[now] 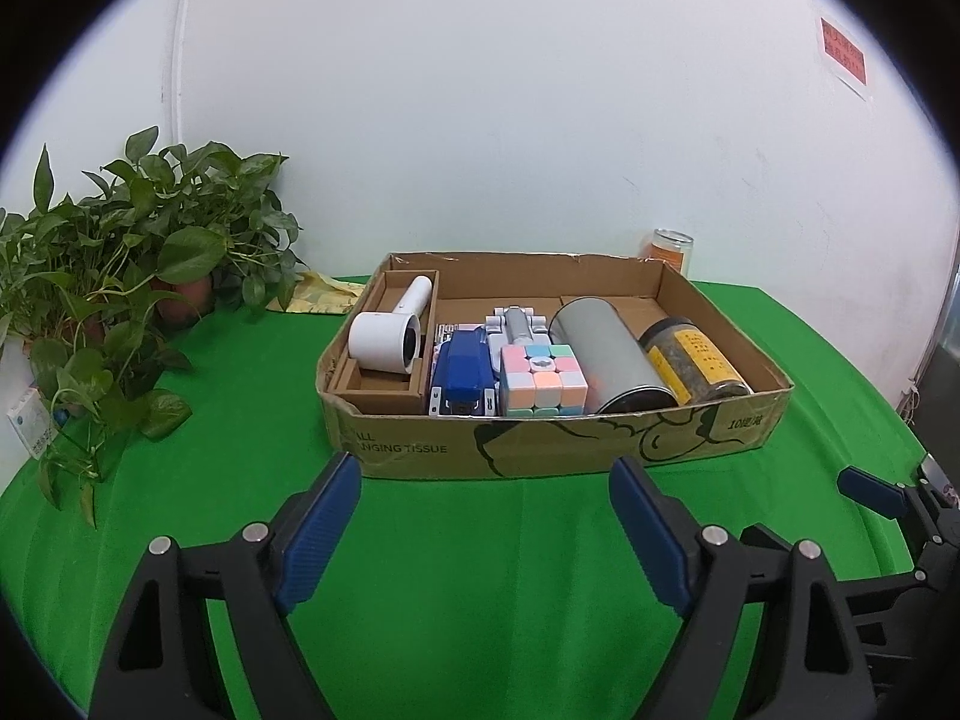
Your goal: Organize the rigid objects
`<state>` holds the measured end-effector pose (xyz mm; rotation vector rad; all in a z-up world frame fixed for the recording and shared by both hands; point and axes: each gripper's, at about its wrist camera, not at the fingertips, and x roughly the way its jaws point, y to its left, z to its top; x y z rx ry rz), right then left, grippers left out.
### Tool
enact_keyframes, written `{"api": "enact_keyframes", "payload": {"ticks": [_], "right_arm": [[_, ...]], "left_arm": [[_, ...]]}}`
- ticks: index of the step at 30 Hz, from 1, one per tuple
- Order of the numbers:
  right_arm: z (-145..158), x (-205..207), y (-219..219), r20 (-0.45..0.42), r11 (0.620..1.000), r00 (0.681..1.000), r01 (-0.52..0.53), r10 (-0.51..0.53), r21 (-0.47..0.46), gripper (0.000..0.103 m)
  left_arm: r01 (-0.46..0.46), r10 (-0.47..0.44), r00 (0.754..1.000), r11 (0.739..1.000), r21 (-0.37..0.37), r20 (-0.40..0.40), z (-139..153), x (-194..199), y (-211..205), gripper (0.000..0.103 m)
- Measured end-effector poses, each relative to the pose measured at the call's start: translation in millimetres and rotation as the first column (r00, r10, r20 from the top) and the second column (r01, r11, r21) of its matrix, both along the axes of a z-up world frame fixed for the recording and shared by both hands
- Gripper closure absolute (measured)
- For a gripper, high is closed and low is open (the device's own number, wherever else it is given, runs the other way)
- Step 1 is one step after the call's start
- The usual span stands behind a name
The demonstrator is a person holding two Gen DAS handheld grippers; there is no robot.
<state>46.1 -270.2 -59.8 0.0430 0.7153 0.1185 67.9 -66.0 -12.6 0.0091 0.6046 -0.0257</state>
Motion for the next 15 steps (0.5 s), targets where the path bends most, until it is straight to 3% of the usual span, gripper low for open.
{"api": "enact_keyframes", "payload": {"ticks": [9,15], "right_arm": [[-6.1,-1.8,14.7,-0.014,1.0,1.0,0.024,-0.024,-0.01,0.0],[-9.3,-5.2,27.0,-0.025,0.999,0.999,0.038,-0.039,-0.015,0.0]], "left_arm": [[-0.014,0.015,1.0,1.0,0.014,-0.028,-8.5,6.3,-3.2,0.018],[0.01,-0.012,0.999,0.999,-0.044,-0.05,-14.3,8.5,1.4,0.011]]}}
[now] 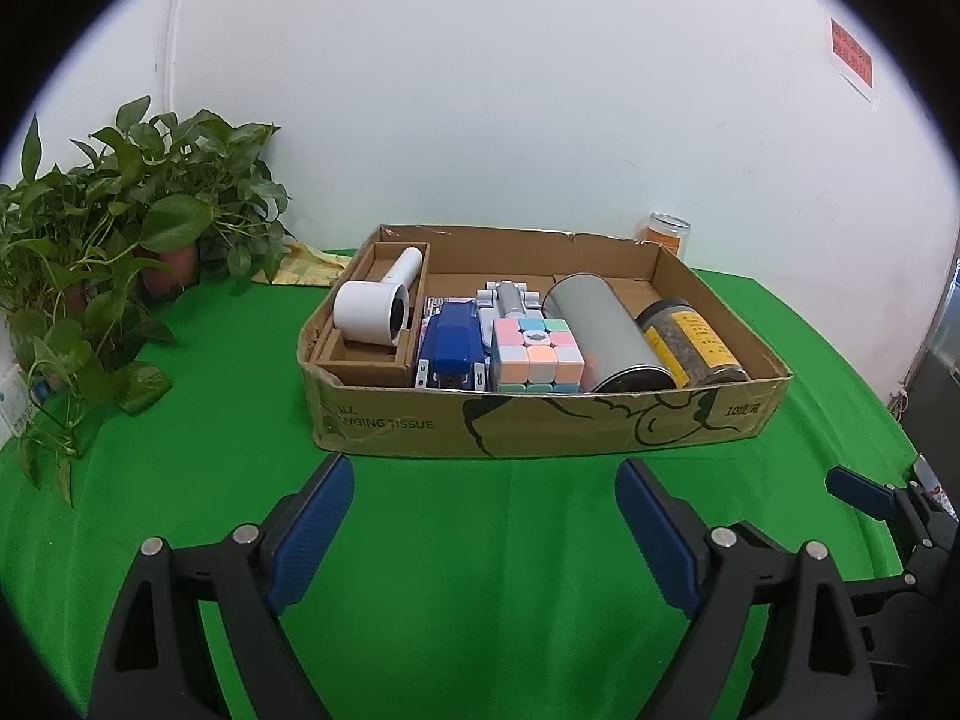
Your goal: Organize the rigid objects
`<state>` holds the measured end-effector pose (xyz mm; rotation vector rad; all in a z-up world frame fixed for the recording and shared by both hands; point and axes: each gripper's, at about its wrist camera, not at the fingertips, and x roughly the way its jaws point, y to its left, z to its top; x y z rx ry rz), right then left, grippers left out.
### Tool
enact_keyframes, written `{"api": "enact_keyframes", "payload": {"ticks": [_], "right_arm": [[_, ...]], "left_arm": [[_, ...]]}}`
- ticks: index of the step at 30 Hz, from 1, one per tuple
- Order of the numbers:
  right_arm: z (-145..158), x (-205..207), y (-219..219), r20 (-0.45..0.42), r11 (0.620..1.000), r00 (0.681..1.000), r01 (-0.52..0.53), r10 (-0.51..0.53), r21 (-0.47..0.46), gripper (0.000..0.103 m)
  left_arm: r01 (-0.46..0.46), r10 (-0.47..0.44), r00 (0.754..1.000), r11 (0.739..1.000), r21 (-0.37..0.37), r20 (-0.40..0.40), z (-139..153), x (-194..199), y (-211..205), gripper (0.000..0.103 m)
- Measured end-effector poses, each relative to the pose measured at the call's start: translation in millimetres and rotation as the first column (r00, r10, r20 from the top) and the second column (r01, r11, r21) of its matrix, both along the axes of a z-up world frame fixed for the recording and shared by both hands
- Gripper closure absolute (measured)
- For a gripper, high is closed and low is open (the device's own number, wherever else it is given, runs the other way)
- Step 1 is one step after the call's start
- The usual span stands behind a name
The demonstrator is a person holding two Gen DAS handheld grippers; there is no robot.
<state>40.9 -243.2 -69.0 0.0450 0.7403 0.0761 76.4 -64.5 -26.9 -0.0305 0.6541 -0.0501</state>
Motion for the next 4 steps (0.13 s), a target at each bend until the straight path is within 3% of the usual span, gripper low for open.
{"api": "enact_keyframes", "payload": {"ticks": [4], "right_arm": [[-1.5,0.2,5.8,-0.002,1.0,1.0,0.004,-0.004,-0.006,0.0]], "left_arm": [[0.005,-0.005,1.0,1.0,-0.004,0.02,-0.7,-2.0,0.1,0.009]]}}
